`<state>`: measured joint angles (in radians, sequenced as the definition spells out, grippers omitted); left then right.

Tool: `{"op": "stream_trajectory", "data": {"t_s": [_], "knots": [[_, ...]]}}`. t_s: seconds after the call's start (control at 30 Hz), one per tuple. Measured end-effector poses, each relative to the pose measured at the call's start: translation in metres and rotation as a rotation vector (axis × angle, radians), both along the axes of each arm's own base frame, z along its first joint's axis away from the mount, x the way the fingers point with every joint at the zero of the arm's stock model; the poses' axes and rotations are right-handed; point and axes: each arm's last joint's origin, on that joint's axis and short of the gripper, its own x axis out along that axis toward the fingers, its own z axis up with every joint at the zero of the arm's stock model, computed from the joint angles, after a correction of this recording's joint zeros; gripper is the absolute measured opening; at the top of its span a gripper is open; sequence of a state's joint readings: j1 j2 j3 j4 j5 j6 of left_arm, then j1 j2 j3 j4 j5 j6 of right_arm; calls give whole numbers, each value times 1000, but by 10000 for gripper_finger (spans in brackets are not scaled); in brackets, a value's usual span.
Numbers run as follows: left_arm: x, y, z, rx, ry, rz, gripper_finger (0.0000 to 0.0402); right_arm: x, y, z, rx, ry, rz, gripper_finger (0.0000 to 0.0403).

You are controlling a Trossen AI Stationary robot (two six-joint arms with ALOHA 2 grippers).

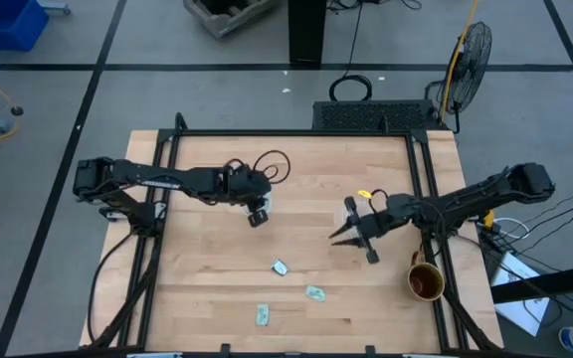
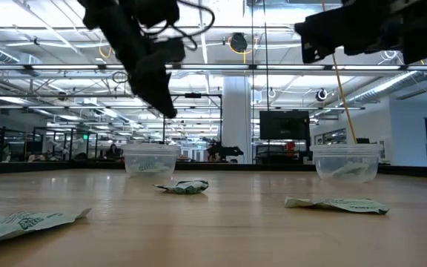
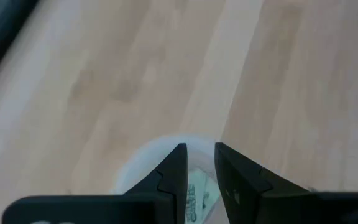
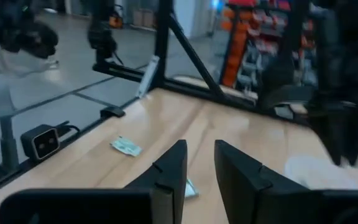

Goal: Pick and place Stevia / Truvia into bins
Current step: Put the stevia packet into the right container

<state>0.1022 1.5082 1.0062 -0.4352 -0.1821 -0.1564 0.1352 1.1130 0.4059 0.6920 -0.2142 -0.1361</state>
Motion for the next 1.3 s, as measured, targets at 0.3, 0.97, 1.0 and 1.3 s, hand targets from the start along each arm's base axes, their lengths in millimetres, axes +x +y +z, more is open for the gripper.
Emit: {"op": "stream_trajectory", "data": {"t_s": [0.3, 0.97, 1.0, 1.3], "knots": [[23, -9, 44, 115, -221, -131, 88, -5, 7, -4, 92, 15, 28, 75], [28, -10, 50, 296, -241, -126, 88, 36, 33, 64, -124, 375, -181, 75], [28, -10, 50, 302, -244, -120, 88, 39, 34, 62, -106, 386, -186, 75], [28, -9, 50, 311, -242, -110, 88, 77, 58, 0, -145, 504, -148, 83]]}}
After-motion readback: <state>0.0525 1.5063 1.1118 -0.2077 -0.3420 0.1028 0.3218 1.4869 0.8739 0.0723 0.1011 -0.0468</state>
